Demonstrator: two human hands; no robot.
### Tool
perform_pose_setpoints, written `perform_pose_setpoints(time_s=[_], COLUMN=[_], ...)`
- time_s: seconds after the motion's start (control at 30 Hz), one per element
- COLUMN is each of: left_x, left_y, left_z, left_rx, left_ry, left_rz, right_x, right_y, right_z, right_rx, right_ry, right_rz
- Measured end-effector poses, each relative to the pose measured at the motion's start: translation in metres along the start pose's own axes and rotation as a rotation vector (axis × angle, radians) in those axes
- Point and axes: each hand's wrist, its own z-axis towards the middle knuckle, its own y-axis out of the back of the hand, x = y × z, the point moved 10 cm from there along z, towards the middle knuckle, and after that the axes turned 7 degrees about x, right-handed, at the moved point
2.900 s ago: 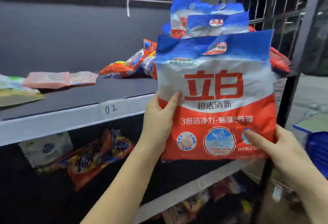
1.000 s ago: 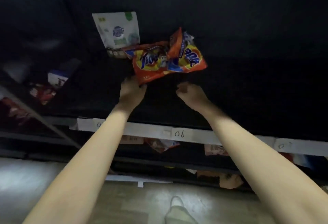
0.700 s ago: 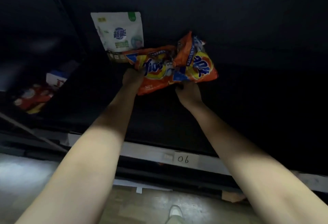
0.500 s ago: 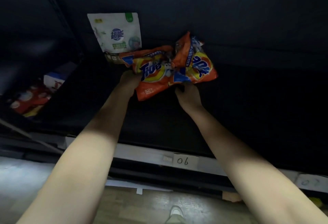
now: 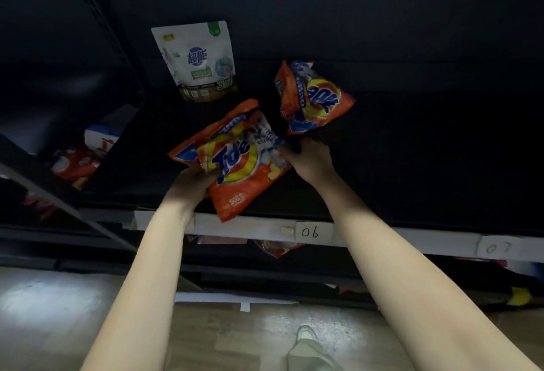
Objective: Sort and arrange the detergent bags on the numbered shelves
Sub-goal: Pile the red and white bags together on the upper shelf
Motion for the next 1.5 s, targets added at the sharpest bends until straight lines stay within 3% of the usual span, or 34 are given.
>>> perform_pose_setpoints(time_s=[0.1, 0.17, 0.3, 0.43, 0.57, 0.83, 1.1, 1.23, 1.37, 1.5], left_x=[0.002, -0.002, 0.006, -0.003, -0.041, -0.185, -0.358, -0.445, -0.497, -0.488], left_y=[0.009, 0.012, 0.001, -0.018, -0.039, -0.081, -0.128, -0.145, -0.158, -0.185], left_z=[-0.002, -0.005, -0.034, -0.088, -0.146, -0.260, -0.264, -0.204, -0.139, -0.097], left_rx=[-0.086, -0.140, -0.146, -0.067, 0.045, 0.092, 0.099, -0.031, -0.268, -0.195], left_ry=[0.050, 0.050, 0.020, -0.112, -0.283, -0.732, -1.021, -0.952, -0.772, -0.598], left_rz=[-0.087, -0.100, -0.153, -0.268, -0.323, -0.316, -0.234, -0.033, 0.282, 0.567], right_x=[0.008, 0.005, -0.002, -0.013, -0.010, 0.048, 0.110, 0.142, 0.160, 0.158], right_y=[-0.012, -0.020, -0.016, 0.000, 0.033, 0.174, 0.334, 0.402, 0.432, 0.442], right_z=[-0.022, -0.044, -0.087, -0.145, -0.213, -0.325, -0.325, -0.258, -0.173, -0.139], right_rx=[0.177, 0.304, 0.344, 0.241, 0.134, -0.284, -0.612, -0.676, -0.585, -0.565], right_ry=[-0.003, -0.074, -0.082, -0.089, -0.018, 0.248, 0.479, 0.433, 0.298, 0.193], right_rz=[-0.034, 0.135, 0.316, 0.608, 0.703, 0.622, 0.383, 0.188, 0.030, -0.227])
